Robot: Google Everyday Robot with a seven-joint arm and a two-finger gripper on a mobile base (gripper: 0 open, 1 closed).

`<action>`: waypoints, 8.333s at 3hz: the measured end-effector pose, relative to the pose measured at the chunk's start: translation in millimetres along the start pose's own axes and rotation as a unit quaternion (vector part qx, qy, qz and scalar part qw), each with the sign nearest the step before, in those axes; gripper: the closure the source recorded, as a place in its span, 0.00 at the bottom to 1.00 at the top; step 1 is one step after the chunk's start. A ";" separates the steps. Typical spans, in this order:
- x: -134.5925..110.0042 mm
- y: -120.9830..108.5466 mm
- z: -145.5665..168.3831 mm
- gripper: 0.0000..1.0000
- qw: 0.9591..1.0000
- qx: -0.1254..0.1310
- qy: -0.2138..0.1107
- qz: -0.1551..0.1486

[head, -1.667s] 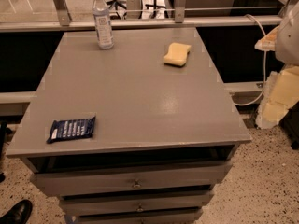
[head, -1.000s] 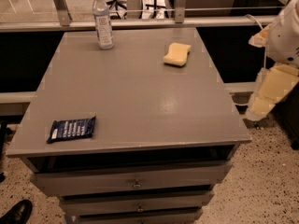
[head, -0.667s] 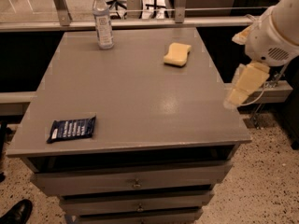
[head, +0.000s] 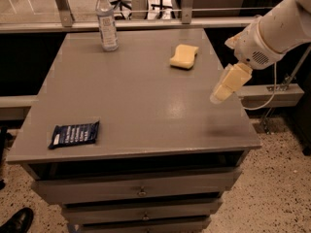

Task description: Move sponge near rxbar blueberry

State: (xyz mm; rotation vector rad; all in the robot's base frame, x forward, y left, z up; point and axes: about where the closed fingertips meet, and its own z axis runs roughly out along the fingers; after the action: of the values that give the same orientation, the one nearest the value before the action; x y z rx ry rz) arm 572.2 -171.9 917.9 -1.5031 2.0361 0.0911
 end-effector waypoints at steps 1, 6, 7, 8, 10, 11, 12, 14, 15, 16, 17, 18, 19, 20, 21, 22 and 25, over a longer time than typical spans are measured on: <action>-6.2 -12.7 13.3 0.00 0.999 0.022 -0.023 0.019; -50.0 -140.7 174.2 0.16 0.955 0.144 -0.134 0.221; -43.1 -144.6 179.1 0.40 0.950 0.156 -0.132 0.235; -41.8 -145.9 177.4 0.62 0.949 0.159 -0.136 0.236; -86.2 -141.0 119.3 1.00 0.962 0.142 -0.180 0.150; -103.3 -118.4 102.3 1.00 0.970 0.094 -0.201 0.097; -103.9 -106.7 106.6 1.00 0.975 0.074 -0.194 0.079; -113.5 -89.7 112.2 1.00 0.974 0.059 -0.206 0.070; -132.4 -44.8 107.2 1.00 0.975 0.027 -0.220 0.036; -157.2 15.2 98.7 1.00 0.972 -0.013 -0.234 -0.009; -172.0 64.1 99.1 1.00 0.969 -0.050 -0.239 -0.040; -174.8 100.6 110.5 1.00 0.967 -0.083 -0.235 -0.057; -168.5 127.9 123.9 0.82 0.964 -0.113 -0.230 -0.068; -168.6 145.6 129.8 0.59 0.959 -0.139 -0.232 -0.081; -176.6 161.6 125.7 0.35 0.952 -0.163 -0.238 -0.099; -178.2 172.6 123.2 0.13 0.949 -0.180 -0.238 -0.107; -166.1 164.2 115.4 0.00 0.955 -0.162 -0.227 -0.105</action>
Offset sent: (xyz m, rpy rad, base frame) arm 0.1599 0.0487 -0.0285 0.3250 -0.1654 -0.1994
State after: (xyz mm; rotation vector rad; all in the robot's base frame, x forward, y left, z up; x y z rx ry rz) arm 504.5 72.7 859.2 -1.6960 1.5346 0.6511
